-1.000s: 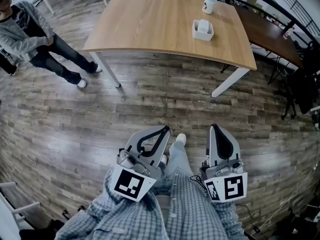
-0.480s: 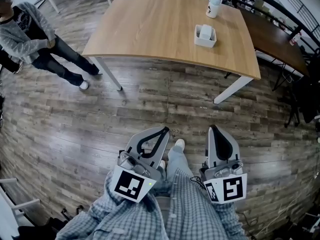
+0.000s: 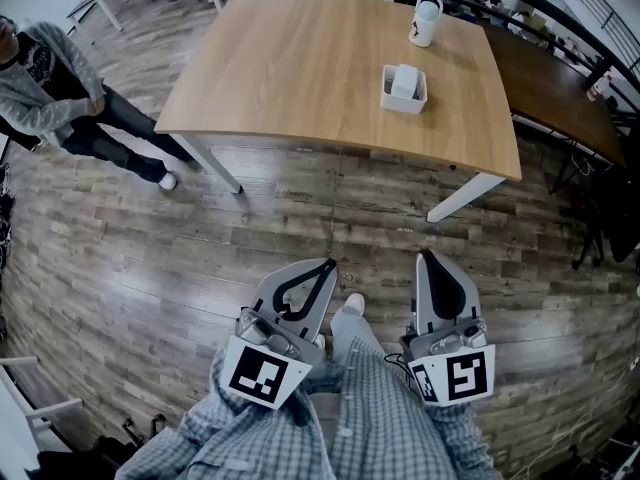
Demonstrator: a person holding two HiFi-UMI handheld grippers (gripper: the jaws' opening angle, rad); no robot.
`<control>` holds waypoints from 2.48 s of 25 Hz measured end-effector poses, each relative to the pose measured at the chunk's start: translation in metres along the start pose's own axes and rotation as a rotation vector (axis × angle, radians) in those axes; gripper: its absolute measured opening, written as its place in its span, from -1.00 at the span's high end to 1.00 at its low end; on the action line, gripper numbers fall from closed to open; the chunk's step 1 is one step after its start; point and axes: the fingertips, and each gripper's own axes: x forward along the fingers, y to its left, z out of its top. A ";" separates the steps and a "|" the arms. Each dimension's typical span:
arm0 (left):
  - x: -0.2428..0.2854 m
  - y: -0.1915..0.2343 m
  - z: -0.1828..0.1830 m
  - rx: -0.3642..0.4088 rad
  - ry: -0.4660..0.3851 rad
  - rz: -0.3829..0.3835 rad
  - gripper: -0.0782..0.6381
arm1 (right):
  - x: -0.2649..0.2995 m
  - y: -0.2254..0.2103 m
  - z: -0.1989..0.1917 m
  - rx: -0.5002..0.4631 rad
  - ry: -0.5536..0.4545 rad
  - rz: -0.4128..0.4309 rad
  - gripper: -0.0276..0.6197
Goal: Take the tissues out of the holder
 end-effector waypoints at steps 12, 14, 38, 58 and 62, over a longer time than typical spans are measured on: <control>0.050 0.012 0.015 0.002 0.010 0.051 0.78 | 0.031 -0.046 0.004 0.000 0.004 0.061 0.89; 0.057 0.013 0.016 -0.042 0.002 0.068 0.78 | 0.033 -0.051 0.004 0.005 0.000 0.061 0.89; 0.106 0.026 0.023 -0.098 -0.008 0.096 0.78 | 0.037 -0.116 -0.007 0.001 0.019 -0.014 0.89; 0.173 0.121 0.031 -0.101 -0.042 0.014 0.78 | 0.138 -0.140 0.010 -0.009 0.031 -0.086 0.89; 0.178 0.152 0.029 -0.115 -0.048 0.018 0.78 | 0.167 -0.135 0.013 -0.014 0.031 -0.091 0.89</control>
